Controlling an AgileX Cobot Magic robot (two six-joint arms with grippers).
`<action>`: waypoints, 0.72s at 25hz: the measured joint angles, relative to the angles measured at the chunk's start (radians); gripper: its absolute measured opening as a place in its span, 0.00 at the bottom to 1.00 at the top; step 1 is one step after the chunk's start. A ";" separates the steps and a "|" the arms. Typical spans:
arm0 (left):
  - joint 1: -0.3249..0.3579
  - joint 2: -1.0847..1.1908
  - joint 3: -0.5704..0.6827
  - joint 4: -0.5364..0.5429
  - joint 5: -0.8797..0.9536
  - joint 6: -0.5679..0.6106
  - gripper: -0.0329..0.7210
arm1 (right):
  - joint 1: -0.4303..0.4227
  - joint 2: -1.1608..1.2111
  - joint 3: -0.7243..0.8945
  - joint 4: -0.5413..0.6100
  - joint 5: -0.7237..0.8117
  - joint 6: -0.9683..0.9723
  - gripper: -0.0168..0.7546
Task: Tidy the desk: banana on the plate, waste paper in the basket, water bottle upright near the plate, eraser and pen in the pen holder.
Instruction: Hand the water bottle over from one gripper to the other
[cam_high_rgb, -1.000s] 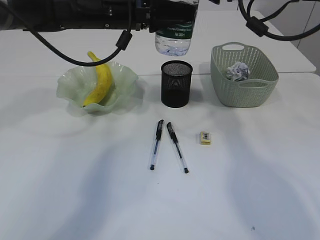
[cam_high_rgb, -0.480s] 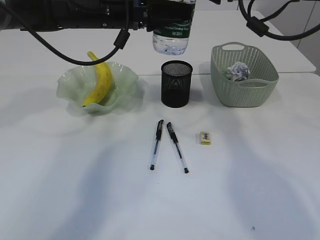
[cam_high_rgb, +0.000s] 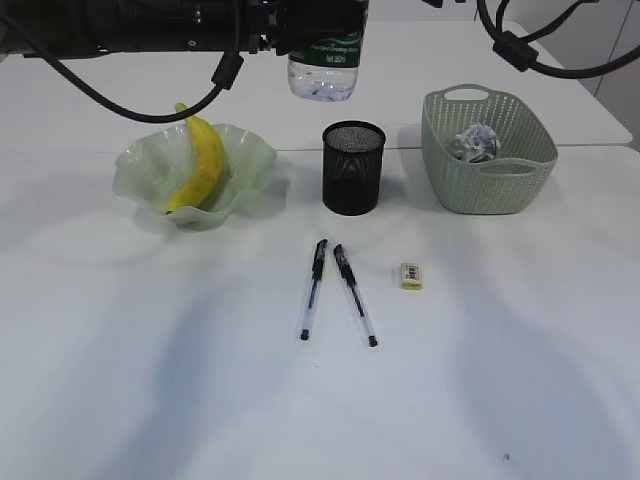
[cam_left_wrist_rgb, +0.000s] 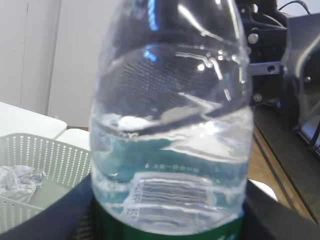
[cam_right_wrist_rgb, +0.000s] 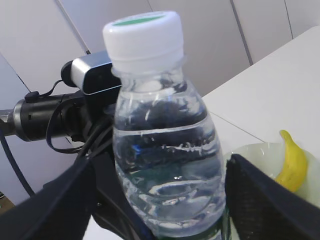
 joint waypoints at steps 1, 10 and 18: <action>0.000 0.000 0.000 0.000 0.000 -0.002 0.60 | 0.000 0.000 0.000 0.000 -0.002 0.000 0.79; 0.050 0.000 0.000 0.000 0.002 -0.020 0.60 | 0.000 0.000 0.000 -0.020 -0.077 0.000 0.79; 0.097 0.000 0.000 0.000 0.004 -0.040 0.60 | 0.000 0.000 0.000 -0.042 -0.208 0.000 0.79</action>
